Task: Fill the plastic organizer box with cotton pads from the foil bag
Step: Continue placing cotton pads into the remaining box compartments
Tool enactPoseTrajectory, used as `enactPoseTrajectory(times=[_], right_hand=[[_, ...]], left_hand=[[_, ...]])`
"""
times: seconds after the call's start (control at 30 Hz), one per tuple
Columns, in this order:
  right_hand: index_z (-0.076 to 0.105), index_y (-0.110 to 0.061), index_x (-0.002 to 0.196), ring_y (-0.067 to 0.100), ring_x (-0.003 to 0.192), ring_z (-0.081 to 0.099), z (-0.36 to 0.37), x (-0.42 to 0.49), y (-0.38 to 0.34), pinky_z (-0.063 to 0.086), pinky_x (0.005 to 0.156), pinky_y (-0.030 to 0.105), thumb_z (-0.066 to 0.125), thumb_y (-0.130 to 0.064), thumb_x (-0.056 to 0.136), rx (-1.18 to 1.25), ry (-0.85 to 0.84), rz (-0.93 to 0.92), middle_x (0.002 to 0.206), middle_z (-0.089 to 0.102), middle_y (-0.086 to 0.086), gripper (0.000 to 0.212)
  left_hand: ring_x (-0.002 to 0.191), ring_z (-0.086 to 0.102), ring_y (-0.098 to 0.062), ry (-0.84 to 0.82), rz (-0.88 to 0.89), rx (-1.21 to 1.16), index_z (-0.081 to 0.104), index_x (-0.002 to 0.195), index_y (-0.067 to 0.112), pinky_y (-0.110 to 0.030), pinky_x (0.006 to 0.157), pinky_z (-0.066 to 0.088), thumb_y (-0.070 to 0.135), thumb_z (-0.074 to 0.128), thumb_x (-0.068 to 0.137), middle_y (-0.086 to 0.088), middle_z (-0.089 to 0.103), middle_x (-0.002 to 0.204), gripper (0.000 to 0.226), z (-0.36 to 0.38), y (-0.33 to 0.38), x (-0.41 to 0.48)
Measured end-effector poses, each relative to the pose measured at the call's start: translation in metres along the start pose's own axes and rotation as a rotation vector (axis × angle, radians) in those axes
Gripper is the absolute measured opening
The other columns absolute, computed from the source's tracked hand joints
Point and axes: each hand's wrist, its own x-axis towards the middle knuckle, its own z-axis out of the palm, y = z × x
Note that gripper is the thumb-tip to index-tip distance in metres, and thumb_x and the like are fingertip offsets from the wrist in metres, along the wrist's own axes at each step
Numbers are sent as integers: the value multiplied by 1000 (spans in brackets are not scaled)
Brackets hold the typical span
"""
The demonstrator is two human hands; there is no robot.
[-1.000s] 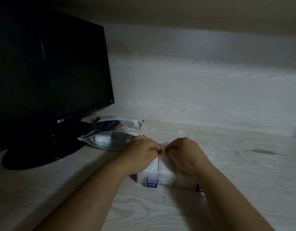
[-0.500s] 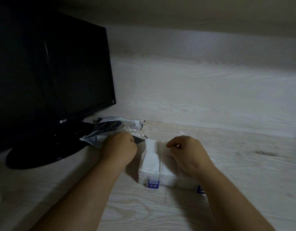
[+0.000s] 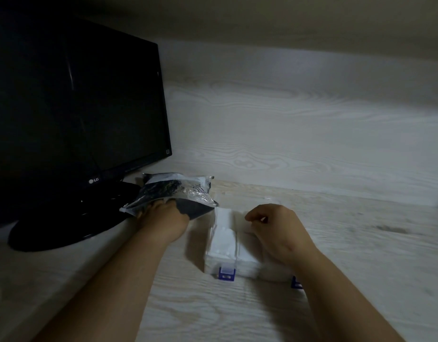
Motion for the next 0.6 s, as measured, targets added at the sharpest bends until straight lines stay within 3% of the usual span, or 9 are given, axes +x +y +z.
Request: enactPoseTrajectory(times=[0.1, 0.27, 0.6], right_hand=[[72, -26, 107, 2, 87, 55, 0, 0, 1, 42, 78, 14, 54, -12, 91, -1, 5, -4, 108, 68, -11, 28], [72, -26, 108, 2, 88, 56, 1, 1, 2, 40, 75, 11, 54, -13, 91, 3, -1, -9, 111, 67, -11, 28], [72, -26, 108, 3, 89, 56, 0, 1, 0, 42, 79, 15, 55, -14, 91, 1, 2, -7, 110, 67, -10, 27]], left_hand=[[144, 25, -31, -7, 0, 74, 38, 147, 26, -50, 118, 18, 41, 30, 91, -8, 30, 157, 59, 2, -2, 1], [140, 30, -29, 0, -50, 108, 46, 141, 21, -47, 115, 20, 34, 37, 91, -9, 36, 152, 52, -1, 2, -2], [139, 37, -29, 40, 11, -3, 49, 140, 24, -48, 116, 25, 47, 40, 86, -9, 43, 149, 60, 14, -10, 14]])
